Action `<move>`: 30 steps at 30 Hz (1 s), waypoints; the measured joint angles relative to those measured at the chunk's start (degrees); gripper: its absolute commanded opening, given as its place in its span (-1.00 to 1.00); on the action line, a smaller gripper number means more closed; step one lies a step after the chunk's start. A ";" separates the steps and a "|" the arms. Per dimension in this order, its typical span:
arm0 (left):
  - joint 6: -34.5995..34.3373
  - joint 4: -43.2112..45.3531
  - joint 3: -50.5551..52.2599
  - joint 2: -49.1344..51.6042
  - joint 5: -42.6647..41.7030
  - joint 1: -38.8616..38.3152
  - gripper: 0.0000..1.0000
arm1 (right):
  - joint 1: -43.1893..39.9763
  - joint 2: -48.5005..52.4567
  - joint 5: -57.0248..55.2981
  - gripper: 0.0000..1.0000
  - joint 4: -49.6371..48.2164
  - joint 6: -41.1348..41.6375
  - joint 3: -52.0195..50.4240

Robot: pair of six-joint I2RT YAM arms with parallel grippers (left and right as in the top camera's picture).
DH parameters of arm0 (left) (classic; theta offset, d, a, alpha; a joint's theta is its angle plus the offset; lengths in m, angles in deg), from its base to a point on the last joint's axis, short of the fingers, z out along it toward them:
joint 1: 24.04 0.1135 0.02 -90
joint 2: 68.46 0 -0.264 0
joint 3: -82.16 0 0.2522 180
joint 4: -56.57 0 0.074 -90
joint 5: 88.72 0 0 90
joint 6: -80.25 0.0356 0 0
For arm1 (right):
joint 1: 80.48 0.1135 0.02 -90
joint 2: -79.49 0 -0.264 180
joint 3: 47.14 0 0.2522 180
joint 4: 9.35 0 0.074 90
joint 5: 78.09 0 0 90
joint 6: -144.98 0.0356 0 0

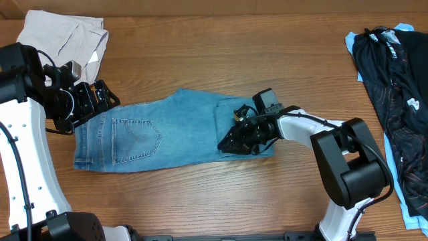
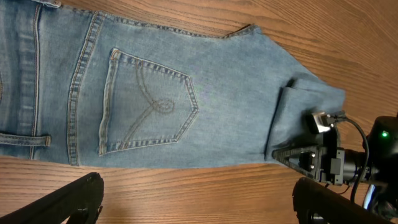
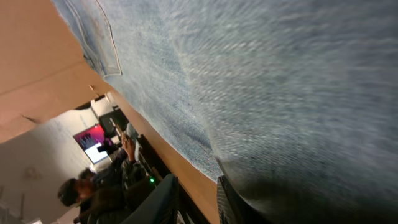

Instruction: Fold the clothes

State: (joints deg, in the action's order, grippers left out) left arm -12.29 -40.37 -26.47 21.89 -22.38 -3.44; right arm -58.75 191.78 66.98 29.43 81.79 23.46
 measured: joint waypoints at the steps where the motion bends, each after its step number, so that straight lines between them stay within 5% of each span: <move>1: 0.00 0.00 0.00 0.00 0.00 0.00 1.00 | -0.28 -0.07 0.04 -0.24 0.11 0.04 0.04; 3: 0.00 0.00 0.00 0.00 0.00 0.00 1.00 | -1.11 -0.87 -0.20 -0.02 1.64 -0.17 0.66; 6: 0.00 0.00 0.00 0.00 0.22 0.00 1.00 | -3.30 -4.17 -1.86 0.66 7.19 -2.56 3.61; 10: 0.00 0.00 0.00 0.00 0.87 0.00 1.00 | -8.22 -10.78 -6.97 1.00 18.05 -8.55 10.91; 20: 0.00 0.09 0.00 0.00 1.44 0.00 1.00 | -22.49 -14.75 -22.34 0.85 27.17 -22.45 16.24; 30: 0.00 0.15 0.00 0.00 1.44 0.00 1.00 | -25.68 -5.11 -19.17 0.70 26.56 -31.58 12.63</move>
State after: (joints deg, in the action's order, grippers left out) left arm -12.29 -40.22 -26.47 21.89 -20.93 -3.44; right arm -84.43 186.67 47.81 55.99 50.21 36.09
